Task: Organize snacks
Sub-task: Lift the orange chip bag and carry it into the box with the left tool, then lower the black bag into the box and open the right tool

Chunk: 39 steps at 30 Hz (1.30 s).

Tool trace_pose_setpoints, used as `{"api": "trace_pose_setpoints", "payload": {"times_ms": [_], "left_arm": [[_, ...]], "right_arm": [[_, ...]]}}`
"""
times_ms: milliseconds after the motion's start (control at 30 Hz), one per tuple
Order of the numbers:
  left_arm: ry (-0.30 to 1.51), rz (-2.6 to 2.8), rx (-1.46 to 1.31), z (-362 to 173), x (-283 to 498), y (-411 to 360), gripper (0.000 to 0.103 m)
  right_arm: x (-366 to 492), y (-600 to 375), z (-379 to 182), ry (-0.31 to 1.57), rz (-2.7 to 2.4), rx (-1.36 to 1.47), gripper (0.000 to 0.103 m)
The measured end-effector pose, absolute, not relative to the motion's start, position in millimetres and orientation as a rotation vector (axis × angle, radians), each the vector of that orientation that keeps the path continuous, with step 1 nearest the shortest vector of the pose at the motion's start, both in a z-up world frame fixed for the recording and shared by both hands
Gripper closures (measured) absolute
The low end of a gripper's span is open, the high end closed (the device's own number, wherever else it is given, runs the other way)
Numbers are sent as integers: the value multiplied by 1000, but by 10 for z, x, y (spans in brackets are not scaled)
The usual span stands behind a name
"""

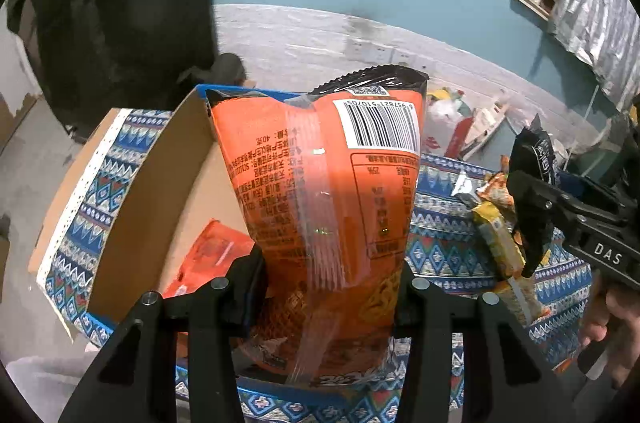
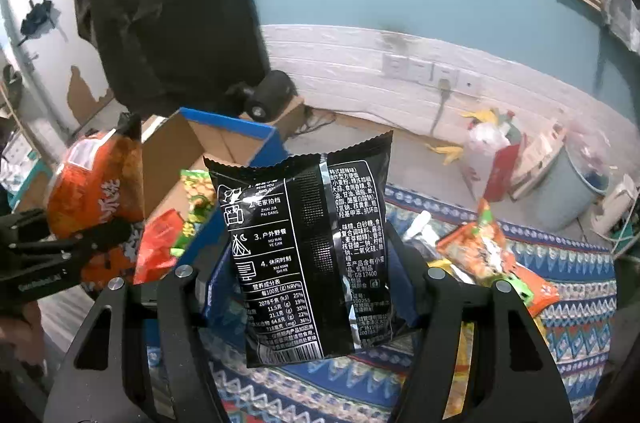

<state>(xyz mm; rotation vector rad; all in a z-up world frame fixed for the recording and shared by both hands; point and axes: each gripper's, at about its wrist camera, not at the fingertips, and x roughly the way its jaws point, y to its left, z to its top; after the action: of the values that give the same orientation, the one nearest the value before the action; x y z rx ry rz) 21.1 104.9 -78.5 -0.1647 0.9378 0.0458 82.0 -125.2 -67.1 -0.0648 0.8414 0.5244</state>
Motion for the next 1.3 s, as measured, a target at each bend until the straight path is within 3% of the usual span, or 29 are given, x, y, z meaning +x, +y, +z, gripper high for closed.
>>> {"api": "trace_pose_setpoints", "payload": {"times_ms": [367,567,700,1300], "left_arm": [[993,124,-205,-995,258,1342,55],[1019,180,-186,-1077,255,1417,49],[997,206,-194,-1012,230,1494,30],[944,293,-259,-823,15,2025,30]], "right_arm": [[845,-837,-726,859,578,-88,37],[884,-646,-747,869,608,-86,37],[893,-510,-757,873,629,-84,37],[892,209,-746,887,740,-107,37]]}}
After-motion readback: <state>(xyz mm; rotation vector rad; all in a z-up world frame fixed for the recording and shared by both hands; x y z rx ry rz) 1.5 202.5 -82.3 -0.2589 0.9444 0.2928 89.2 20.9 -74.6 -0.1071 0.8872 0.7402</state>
